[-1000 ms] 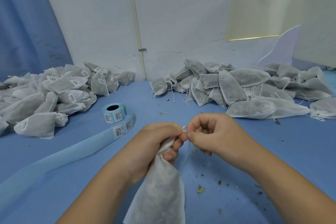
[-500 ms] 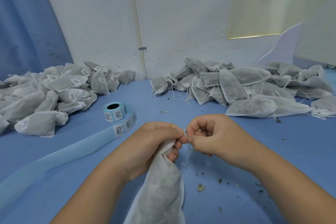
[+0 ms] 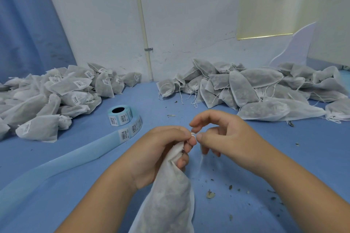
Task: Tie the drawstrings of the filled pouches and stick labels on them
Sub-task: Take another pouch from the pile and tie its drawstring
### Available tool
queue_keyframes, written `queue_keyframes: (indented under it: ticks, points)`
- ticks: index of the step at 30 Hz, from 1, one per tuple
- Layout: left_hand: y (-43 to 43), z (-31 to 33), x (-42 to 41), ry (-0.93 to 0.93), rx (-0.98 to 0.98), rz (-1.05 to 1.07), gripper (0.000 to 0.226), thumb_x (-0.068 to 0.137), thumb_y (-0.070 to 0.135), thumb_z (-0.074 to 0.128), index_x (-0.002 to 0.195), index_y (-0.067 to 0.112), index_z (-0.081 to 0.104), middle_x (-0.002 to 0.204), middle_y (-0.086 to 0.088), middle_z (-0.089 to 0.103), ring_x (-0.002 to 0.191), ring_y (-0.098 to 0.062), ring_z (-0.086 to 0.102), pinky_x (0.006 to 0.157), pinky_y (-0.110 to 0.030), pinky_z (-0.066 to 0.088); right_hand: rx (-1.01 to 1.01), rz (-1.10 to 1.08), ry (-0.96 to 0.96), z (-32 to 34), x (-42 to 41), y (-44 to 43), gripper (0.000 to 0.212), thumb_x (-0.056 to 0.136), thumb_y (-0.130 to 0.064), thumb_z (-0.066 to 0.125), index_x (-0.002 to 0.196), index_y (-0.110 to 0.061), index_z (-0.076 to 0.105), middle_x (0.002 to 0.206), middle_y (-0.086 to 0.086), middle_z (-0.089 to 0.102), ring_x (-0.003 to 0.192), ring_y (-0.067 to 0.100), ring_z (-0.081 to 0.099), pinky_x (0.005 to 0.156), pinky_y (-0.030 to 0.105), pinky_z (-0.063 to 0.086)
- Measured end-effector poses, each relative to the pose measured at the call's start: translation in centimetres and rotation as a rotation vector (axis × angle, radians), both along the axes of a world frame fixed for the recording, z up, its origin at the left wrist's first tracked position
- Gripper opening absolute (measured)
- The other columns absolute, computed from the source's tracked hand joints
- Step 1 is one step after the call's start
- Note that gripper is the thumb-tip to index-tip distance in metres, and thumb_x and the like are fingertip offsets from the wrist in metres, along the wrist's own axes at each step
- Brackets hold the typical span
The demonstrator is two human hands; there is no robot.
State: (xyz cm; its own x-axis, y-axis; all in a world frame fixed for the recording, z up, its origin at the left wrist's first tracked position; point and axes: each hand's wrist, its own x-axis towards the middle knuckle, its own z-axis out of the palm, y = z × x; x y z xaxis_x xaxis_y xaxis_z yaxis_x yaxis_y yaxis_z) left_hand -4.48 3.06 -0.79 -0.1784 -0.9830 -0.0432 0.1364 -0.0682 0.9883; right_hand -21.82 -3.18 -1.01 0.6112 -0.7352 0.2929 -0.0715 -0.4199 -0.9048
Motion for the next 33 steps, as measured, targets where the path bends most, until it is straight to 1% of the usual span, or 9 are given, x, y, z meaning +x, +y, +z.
queue_keyframes:
  ticks: [2, 4, 7, 16, 22, 27, 29, 31, 33]
  points:
    - [0.0, 0.0, 0.0, 0.004, 0.004, -0.003, 0.013, 0.076, 0.017, 0.059, 0.068, 0.009, 0.066, 0.069, -0.006, 0.051, 0.046, -0.016, 0.047, 0.051, -0.027, 0.037, 0.000, -0.002, 0.019, 0.0, 0.1, 0.1, 0.010, 0.085, -0.014, 0.068, 0.088, -0.024, 0.067, 0.088, -0.008, 0.070, 0.061, 0.014, 0.064, 0.052, 0.019, 0.043]
    - [0.0, 0.0, 0.1, -0.013, 0.007, 0.010, 0.013, 0.075, 0.017, 0.060, 0.068, 0.009, 0.066, 0.068, -0.006, 0.052, 0.046, -0.016, 0.048, 0.052, -0.027, 0.036, 0.009, -0.006, 0.036, 0.1, 0.2, 0.2, 0.008, 0.085, -0.013, 0.068, 0.080, -0.019, 0.068, 0.075, -0.001, 0.070, 0.057, 0.015, 0.062, 0.050, 0.020, 0.042]
    - [0.0, 0.0, 0.1, -0.038, 0.017, 0.039, 0.011, 0.074, 0.017, 0.062, 0.067, 0.009, 0.067, 0.069, -0.006, 0.053, 0.045, -0.016, 0.048, 0.053, -0.028, 0.035, 0.032, -0.009, 0.031, 0.3, 0.2, 0.2, 0.011, 0.085, -0.010, 0.066, 0.076, -0.016, 0.067, 0.063, -0.003, 0.066, 0.052, 0.014, 0.059, 0.048, 0.019, 0.041]
    - [-0.2, -0.3, 0.2, 0.003, 0.063, 0.058, 0.004, 0.074, 0.013, 0.068, 0.072, 0.010, 0.069, 0.067, -0.005, 0.054, 0.043, -0.016, 0.048, 0.045, -0.023, 0.038, 0.072, 0.003, -0.026, 0.8, -0.2, 0.2, 0.020, 0.083, -0.005, 0.065, 0.069, -0.018, 0.068, 0.056, -0.004, 0.059, 0.050, 0.012, 0.054, 0.048, 0.020, 0.042]
    - [-0.5, 0.0, 0.3, 0.179, 0.133, 0.177, 0.011, 0.071, 0.018, 0.069, 0.075, 0.011, 0.076, 0.066, 0.000, 0.056, 0.040, -0.011, 0.048, 0.040, -0.020, 0.041, 0.068, -0.097, -0.016, 0.6, -0.5, -0.6, 0.021, 0.083, -0.008, 0.065, 0.066, -0.019, 0.067, 0.055, -0.004, 0.057, 0.049, 0.011, 0.053, 0.048, 0.020, 0.043]
    - [-0.3, 0.1, 0.7, 0.117, 0.137, 0.179, 0.010, 0.063, 0.018, 0.077, 0.072, 0.013, 0.075, 0.063, 0.004, 0.053, 0.038, -0.008, 0.040, 0.041, -0.019, 0.031, 0.073, -0.200, -0.076, 0.1, -0.5, -1.4, 0.024, 0.083, -0.010, 0.065, 0.063, -0.023, 0.067, 0.053, -0.005, 0.052, 0.047, 0.009, 0.048, 0.047, 0.016, 0.040]
    - [-0.3, 0.0, 0.6, 0.100, 0.111, 0.146, 0.007, 0.067, 0.012, 0.078, 0.073, 0.013, 0.076, 0.063, 0.003, 0.053, 0.038, -0.008, 0.040, 0.042, -0.020, 0.030, 0.024, -0.273, -0.041, -0.3, -0.4, -1.6, 0.020, 0.083, -0.011, 0.065, 0.065, -0.021, 0.066, 0.054, -0.006, 0.050, 0.049, 0.010, 0.046, 0.049, 0.019, 0.040]
    - [-0.3, -0.1, 0.3, 0.120, 0.057, 0.142, 0.008, 0.072, 0.017, 0.073, 0.076, 0.011, 0.077, 0.063, 0.002, 0.054, 0.040, -0.009, 0.043, 0.042, -0.021, 0.035, -0.074, -0.307, 0.060, -0.7, -0.2, -1.6, 0.017, 0.082, -0.013, 0.065, 0.067, -0.022, 0.066, 0.052, -0.011, 0.050, 0.049, 0.008, 0.043, 0.049, 0.021, 0.039]
    - [-0.4, -0.3, 0.0, 0.152, 0.002, 0.193, 0.008, 0.071, 0.012, 0.076, 0.078, 0.008, 0.078, 0.065, 0.000, 0.057, 0.044, -0.011, 0.047, 0.044, -0.022, 0.041, -0.162, -0.268, 0.141, -1.0, 0.1, -1.1, 0.018, 0.082, -0.013, 0.065, 0.067, -0.024, 0.065, 0.050, -0.013, 0.050, 0.046, 0.004, 0.040, 0.047, 0.017, 0.037]
